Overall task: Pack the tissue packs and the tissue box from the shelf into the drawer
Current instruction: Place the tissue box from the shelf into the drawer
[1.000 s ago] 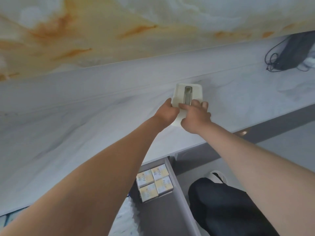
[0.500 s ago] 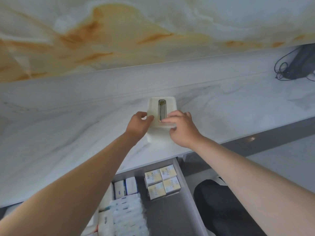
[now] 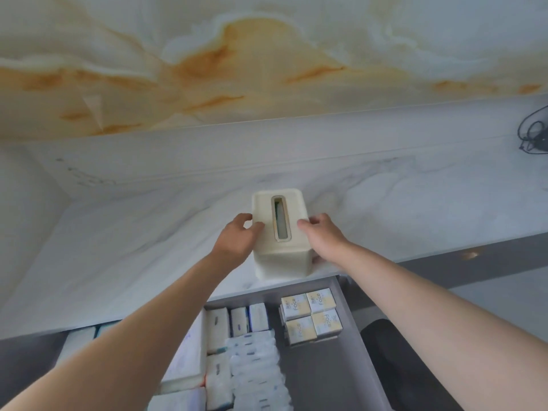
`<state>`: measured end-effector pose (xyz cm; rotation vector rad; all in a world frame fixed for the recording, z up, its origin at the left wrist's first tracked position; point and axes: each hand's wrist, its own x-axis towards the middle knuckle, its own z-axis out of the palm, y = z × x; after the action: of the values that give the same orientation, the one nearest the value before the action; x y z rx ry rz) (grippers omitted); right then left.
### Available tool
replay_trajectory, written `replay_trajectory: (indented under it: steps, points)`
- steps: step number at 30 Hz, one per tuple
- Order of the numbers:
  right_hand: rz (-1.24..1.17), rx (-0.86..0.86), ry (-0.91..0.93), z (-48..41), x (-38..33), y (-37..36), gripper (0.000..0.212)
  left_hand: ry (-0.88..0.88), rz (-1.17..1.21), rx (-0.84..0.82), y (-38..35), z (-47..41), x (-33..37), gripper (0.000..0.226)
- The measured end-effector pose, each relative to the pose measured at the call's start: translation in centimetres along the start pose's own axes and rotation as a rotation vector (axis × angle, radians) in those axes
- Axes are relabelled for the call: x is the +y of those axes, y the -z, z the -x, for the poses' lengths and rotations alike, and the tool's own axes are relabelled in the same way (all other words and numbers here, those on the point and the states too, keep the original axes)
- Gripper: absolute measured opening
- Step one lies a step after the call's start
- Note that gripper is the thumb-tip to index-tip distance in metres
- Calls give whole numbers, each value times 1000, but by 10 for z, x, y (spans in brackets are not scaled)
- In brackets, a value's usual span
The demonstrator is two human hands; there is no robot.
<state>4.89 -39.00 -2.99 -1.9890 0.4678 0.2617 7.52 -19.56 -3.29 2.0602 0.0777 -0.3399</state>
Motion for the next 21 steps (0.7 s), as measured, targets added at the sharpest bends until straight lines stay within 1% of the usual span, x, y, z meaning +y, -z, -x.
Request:
replay_trajectory:
  steps: [1,4,5,7,9,12,14,18,21]
  points:
    - [-1,-31,-21,2,2,-7,49,21,5,31,5,3,-7,45]
    - [5,-105,-74,4,11,-26,82,68,45,51,16,6,-23,50]
    - [2,-109,-70,5,12,-31,86,89,73,33,16,8,-24,50]
    - [15,-98,-70,9,12,-37,87,151,152,-9,15,13,-26,46]
    - [31,-116,-91,14,13,-38,88,184,176,-28,14,21,-27,44]
    - [-27,-169,-141,25,18,-37,84,187,179,-38,14,35,-31,42]
    - [-121,-213,-186,38,22,-35,70,190,215,-45,15,46,-34,41]
    - [-289,-300,-187,63,39,-34,42,172,230,-69,12,77,-43,40]
    - [-347,-390,-216,84,49,-29,33,154,205,-91,9,98,-53,41]
